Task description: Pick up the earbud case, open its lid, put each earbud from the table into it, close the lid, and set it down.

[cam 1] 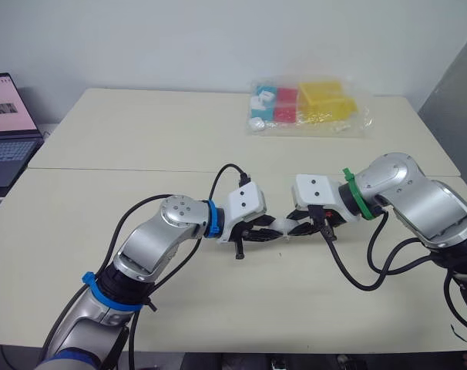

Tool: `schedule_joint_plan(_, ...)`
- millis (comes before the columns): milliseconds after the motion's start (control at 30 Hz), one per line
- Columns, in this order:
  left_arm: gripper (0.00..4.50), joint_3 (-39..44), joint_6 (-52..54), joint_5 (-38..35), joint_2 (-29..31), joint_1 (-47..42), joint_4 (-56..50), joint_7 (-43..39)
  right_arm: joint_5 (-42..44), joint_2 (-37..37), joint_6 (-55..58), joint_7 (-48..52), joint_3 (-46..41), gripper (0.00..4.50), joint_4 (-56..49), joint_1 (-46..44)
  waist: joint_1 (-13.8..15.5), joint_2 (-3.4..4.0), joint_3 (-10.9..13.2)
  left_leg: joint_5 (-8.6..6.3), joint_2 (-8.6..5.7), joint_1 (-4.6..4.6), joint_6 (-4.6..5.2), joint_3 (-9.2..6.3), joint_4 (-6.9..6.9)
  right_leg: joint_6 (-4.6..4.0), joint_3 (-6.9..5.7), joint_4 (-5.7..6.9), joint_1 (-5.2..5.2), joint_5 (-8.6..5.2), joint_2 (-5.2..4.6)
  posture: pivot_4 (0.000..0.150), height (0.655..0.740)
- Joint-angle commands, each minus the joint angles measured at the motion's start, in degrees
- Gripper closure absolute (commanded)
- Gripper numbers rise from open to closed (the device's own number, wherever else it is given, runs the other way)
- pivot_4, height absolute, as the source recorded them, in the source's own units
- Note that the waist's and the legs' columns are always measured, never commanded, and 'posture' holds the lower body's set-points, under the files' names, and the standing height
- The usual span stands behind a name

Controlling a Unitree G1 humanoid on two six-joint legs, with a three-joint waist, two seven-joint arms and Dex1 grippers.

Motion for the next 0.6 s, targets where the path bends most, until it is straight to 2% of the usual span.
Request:
schedule_joint_plan(33,3.72,0.1,-1.4,0.2,-0.6,0.0,-1.4,0.1,1.1,-0.5,-0.8,1.6,-2.8,3.02,-2.7,-0.4,0.0,0.00,0.0,0.00,0.00,-0.01,0.00,0.00,0.02,0.00,0.00,0.01,0.00,0.00,0.00,0.150,0.7400)
schedule_joint_plan(333,3.72,2.1,-1.7,-1.2,-0.5,1.6,0.0,-0.7,-0.1,-3.9,-0.9,3.6,-4.4,0.00,-0.7,-2.6,0.0,0.00,0.0,-0.01,0.01,-0.09,0.02,-0.06,0.47,-0.01,-0.02,0.12,0.05,0.05,0.00,0.150,0.7400)
schedule_joint_plan(467,3.72,3.9,-3.9,-1.2,-0.4,3.6,1.7,-0.9,0.1,-6.9,-3.1,4.6,-7.3,0.00,-0.2,-2.0,0.0,0.00,0.0,-0.01,0.01,-0.08,0.02,-0.05,0.52,0.01,-0.02,0.17,0.06,0.05,0.00,0.150,0.7400)
schedule_joint_plan(600,3.72,9.9,-12.4,-6.2,-4.0,10.7,5.6,-3.5,5.4,-2.8,-13.8,0.0,-20.5,0.00,-0.5,5.2,-0.1,0.00,0.0,-0.02,0.04,-0.01,0.02,-0.02,0.54,-0.04,0.03,0.23,0.09,0.08,0.01,0.150,0.7400)
